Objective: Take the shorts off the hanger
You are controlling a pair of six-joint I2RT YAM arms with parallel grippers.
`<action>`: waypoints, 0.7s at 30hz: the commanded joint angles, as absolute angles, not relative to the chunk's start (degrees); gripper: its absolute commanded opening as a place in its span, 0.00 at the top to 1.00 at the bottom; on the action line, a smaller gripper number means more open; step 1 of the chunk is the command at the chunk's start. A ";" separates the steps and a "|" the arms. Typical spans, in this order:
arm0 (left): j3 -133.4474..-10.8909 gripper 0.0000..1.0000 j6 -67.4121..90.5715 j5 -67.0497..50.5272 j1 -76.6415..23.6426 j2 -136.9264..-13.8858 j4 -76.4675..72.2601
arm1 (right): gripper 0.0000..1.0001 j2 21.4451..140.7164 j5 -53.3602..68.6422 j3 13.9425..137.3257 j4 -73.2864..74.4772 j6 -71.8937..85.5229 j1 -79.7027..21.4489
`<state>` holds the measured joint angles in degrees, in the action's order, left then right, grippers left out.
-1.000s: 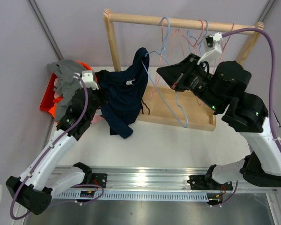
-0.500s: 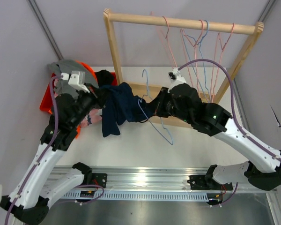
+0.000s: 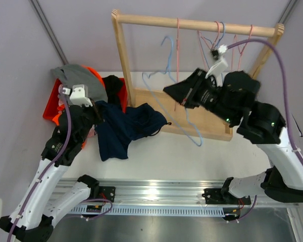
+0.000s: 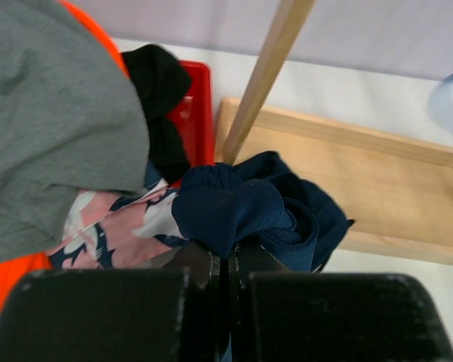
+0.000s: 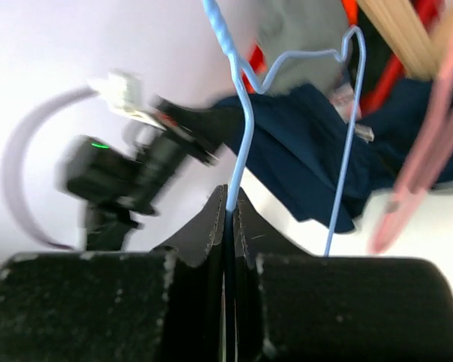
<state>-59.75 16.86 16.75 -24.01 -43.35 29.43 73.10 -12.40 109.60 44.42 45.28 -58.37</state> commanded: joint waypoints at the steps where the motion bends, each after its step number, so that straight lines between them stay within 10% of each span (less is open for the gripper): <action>1: -62.47 1.00 15.21 20.65 -21.63 -41.31 28.03 | 1.00 77.15 -14.06 122.22 46.22 40.35 -56.96; 7: -76.42 1.00 10.47 14.78 -12.23 -46.30 31.19 | 1.00 89.63 -7.23 140.79 48.35 37.26 -47.84; 21: -117.32 1.00 15.73 -6.32 15.18 -78.26 35.06 | 1.00 100.81 -0.70 135.44 34.72 40.25 -39.11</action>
